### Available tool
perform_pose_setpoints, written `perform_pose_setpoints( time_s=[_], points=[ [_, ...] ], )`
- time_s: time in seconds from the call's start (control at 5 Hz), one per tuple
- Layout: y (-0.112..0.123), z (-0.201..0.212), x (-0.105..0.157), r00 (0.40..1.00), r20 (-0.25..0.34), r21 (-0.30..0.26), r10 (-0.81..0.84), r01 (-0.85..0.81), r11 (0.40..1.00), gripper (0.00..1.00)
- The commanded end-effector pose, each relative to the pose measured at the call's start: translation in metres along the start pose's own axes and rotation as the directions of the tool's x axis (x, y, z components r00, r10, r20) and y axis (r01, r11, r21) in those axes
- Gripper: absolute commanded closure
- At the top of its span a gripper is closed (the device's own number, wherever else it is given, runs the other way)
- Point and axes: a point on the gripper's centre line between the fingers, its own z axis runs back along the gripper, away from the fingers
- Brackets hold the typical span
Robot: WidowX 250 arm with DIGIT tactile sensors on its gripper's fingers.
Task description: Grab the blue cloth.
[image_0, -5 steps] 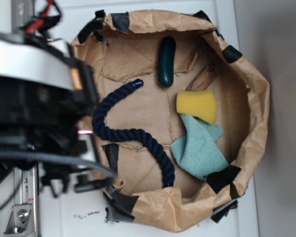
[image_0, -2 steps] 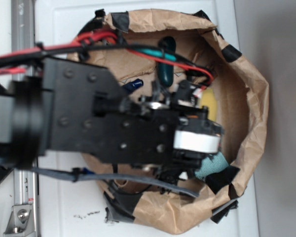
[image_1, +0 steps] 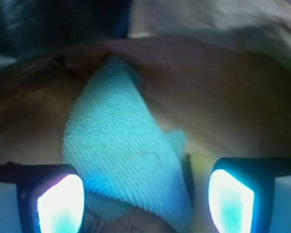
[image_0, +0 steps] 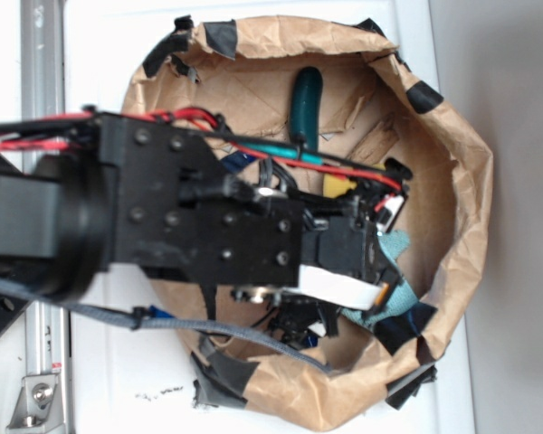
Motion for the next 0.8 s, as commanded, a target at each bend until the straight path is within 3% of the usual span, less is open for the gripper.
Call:
perform_pose_setpoints(
  time_s=[0.0, 0.2, 0.6],
  points=[
    [0.001, -0.049, 0.013, 0.998, -0.013, -0.078, -0.065, 0.064, 0.995, 0.13],
    [0.004, -0.052, 0.015, 0.999, -0.014, -0.065, -0.042, 0.041, 0.997, 1.0],
    [0.025, -0.006, 0.007, 0.996, -0.016, 0.07, 0.083, -0.081, 0.994, 1.0]
  ],
)
